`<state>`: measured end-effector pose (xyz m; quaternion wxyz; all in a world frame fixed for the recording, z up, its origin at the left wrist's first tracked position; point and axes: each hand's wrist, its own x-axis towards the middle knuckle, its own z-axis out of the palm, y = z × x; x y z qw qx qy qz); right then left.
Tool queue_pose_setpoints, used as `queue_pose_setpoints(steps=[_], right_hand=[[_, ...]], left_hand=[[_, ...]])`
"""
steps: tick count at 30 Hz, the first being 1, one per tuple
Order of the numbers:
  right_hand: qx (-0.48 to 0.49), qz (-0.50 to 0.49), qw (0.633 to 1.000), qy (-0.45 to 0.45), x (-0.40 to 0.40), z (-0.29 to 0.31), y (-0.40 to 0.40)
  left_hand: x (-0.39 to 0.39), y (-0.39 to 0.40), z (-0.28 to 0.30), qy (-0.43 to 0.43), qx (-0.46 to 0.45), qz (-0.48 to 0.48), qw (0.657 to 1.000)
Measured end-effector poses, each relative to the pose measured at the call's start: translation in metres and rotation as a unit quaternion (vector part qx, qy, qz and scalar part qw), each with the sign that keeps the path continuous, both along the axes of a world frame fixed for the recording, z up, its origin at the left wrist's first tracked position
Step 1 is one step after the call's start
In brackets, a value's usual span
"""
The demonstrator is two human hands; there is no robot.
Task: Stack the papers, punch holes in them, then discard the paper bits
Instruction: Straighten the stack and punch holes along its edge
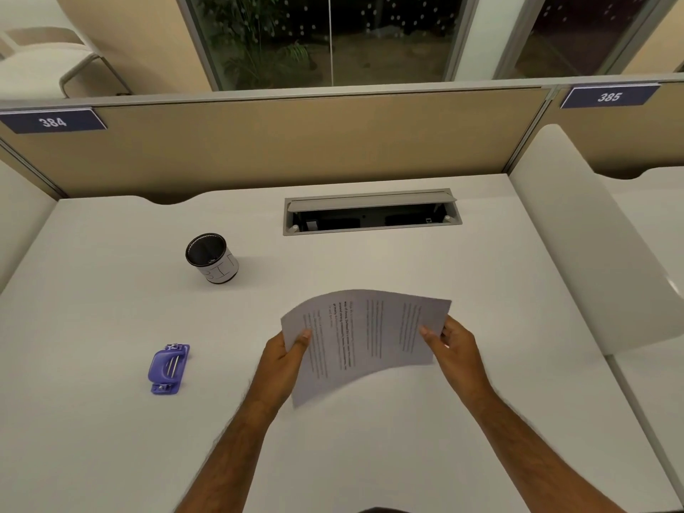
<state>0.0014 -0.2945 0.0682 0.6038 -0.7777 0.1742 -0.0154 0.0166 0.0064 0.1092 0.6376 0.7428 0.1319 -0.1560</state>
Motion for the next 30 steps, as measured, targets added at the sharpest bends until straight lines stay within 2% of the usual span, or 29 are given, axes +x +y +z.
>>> queue_pose_setpoints(steps=[3, 7, 12, 15, 18, 20, 23, 26, 30], right_hand=[[-0.020, 0.005, 1.000, 0.014, 0.007, 0.004, -0.010], [-0.002, -0.009, 0.999, 0.035, 0.007, 0.006, -0.019], [-0.007, -0.073, 0.994, 0.075, -0.005, -0.004, -0.016], [0.084, -0.080, 0.980, 0.163, -0.013, -0.014, -0.001], [0.233, -0.010, 0.935, 0.267, -0.024, -0.019, 0.022], [0.307, 0.026, 0.913, 0.269, -0.029, -0.024, 0.036], [0.399, 0.013, 0.883, 0.245, -0.033, -0.025, 0.055], [0.419, 0.003, 0.880, 0.225, -0.034, -0.027, 0.067], [0.360, -0.004, 0.908, 0.214, -0.031, -0.036, 0.072]], left_hand=[[0.000, 0.006, -0.002, 0.007, -0.020, 0.021, 1.000], [-0.003, 0.010, -0.007, 0.019, -0.057, 0.046, 0.997], [-0.008, 0.008, -0.009, 0.038, -0.138, 0.100, 0.985], [-0.011, 0.004, -0.010, 0.047, -0.230, 0.134, 0.963], [-0.017, -0.004, -0.016, 0.065, -0.297, 0.173, 0.937], [-0.022, -0.011, -0.022, 0.079, -0.322, 0.189, 0.924], [-0.032, -0.021, -0.033, 0.107, -0.359, 0.221, 0.900], [-0.043, -0.028, -0.043, 0.126, -0.378, 0.244, 0.884], [-0.057, -0.029, -0.053, 0.150, -0.379, 0.248, 0.879]])
